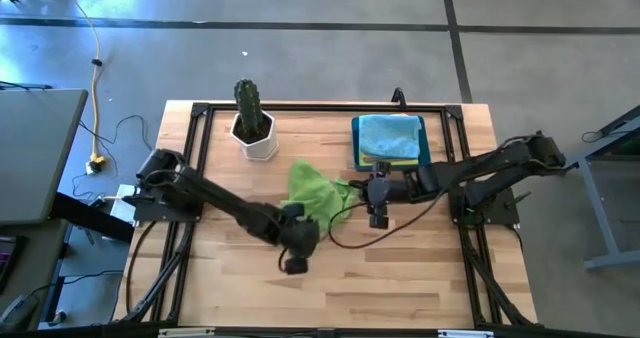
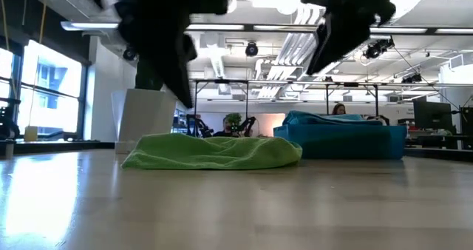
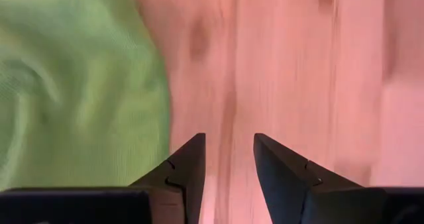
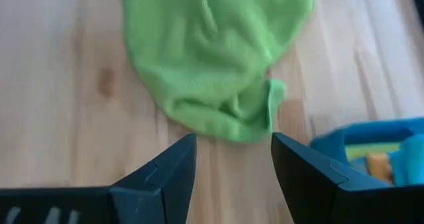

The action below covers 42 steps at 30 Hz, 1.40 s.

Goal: Fold microfiber towels
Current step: Fold the green microfiber cloth

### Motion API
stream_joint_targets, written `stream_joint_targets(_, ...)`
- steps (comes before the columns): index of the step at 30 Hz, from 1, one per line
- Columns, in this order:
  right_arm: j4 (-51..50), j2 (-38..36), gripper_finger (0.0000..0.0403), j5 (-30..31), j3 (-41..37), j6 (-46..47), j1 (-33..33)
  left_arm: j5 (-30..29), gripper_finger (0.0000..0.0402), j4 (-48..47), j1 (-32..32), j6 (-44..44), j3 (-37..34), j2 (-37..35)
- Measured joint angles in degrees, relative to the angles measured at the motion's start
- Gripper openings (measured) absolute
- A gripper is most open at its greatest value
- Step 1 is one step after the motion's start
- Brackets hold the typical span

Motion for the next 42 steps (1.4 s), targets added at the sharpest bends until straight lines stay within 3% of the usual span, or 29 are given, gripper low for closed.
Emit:
stream_joint_targets(7, 7.43, 4.56, 0.0190, -6.38, -3.82, -6.48, -6.30, -3.00, 0.0117, -8.02, -1.49, -0.42, -0.06, 3.96)
stream_joint_targets(14, 10.18, 11.00, 0.0190, -9.05, -4.04, -16.34, -10.84, -4.80, 0.0117, -7.76, 2.06, -1.35, -0.25, 4.64)
stream_joint_targets(23, 9.65, 13.28, 0.0160, -12.48, -4.03, -25.73, -12.98, -0.45, 0.0117, -5.91, 4.56, -0.18, -5.83, 4.53)
stream_joint_targets(30, 9.48, 13.23, 0.0134, -13.66, -4.01, -24.59, -12.86, 5.26, 0.0116, -3.77, 4.76, -0.61, -7.50, 4.21)
stream_joint_targets(35, 9.15, 13.23, 0.0133, -16.46, -4.02, -24.87, -11.89, 5.78, 0.0082, -4.02, 3.72, -0.60, -7.50, 4.33)
stream_joint_targets(42, 11.28, 13.21, 0.0134, -17.04, -4.01, -32.53, -8.48, 8.65, 0.0006, -5.30, 2.05, -0.62, -7.58, 4.42)
